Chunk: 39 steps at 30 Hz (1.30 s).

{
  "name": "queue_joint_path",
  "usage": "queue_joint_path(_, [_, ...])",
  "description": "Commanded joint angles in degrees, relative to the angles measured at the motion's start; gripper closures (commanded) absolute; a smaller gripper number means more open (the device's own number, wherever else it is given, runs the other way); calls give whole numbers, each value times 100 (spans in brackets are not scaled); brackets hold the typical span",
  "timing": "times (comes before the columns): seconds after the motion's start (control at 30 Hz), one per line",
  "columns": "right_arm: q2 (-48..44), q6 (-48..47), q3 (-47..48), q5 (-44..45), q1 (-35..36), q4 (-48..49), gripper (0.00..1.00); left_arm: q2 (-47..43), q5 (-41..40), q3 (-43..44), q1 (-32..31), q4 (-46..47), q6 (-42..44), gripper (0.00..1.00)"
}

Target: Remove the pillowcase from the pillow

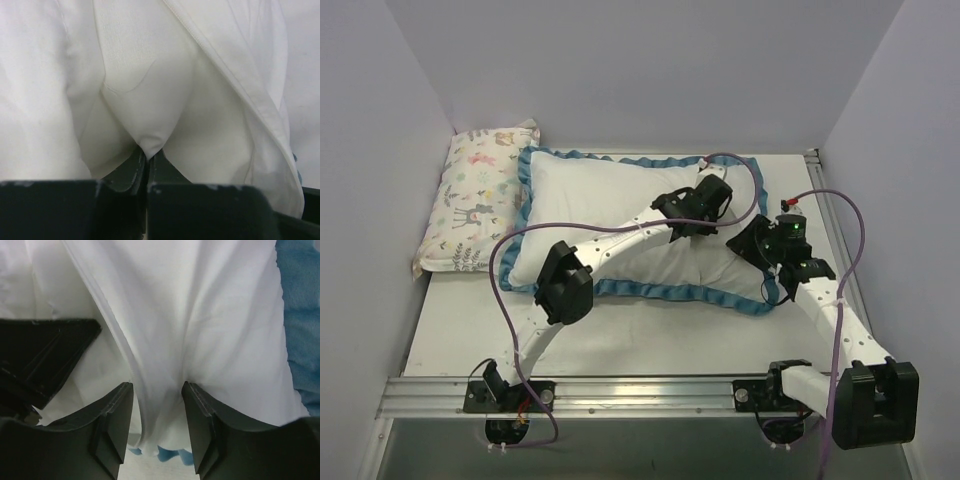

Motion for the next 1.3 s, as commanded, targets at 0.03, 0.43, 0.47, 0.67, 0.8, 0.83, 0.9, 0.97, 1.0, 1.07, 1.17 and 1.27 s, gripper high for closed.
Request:
queue_joint_path(0.03, [124,-495,405,586,315,-890,49,-18,-365,44,429,-378,66,100])
queue_joint_path(0.43, [141,-820,54,1228,237,-1278,89,-720,-435,124,772,-378,110,100])
queue_joint_path(0.47, [177,-821,37,1219,158,-1252,92,-800,-435,19,781,-377,171,100])
queue_joint_path(0.67, [352,-645,10,1131,-440,-979,99,-1424,30,-359,965,-404,557,100])
queue_joint_path(0.8, [598,-531,133,1439,-440,-839,96,-1942,145,-833,1123,-378,637,100])
queue_joint_path(0.83, [712,-452,159,1361,-440,-795,95,-2074,240,-895,1193,-386,681,100])
queue_joint_path(0.9, [809,-399,203,1360,-588,-707,92,-2180,311,-922,1264,-430,751,100])
queue_joint_path(0.97, [915,-355,230,1395,-677,-654,89,-2356,460,-1010,1351,-430,804,100])
queue_joint_path(1.0, [933,-329,230,1430,-782,-619,85,-2478,574,-1097,1396,-448,830,100])
queue_joint_path(1.07, [950,-328,238,1430,-809,-557,83,-2549,619,-1124,1431,-465,874,100])
queue_joint_path(1.17, [1152,-258,379,1273,-897,-461,84,-2751,751,-1343,1493,-483,875,100])
queue_joint_path(1.27, [1372,-161,554,1010,-906,-294,85,-2944,944,-1546,1493,-492,927,100])
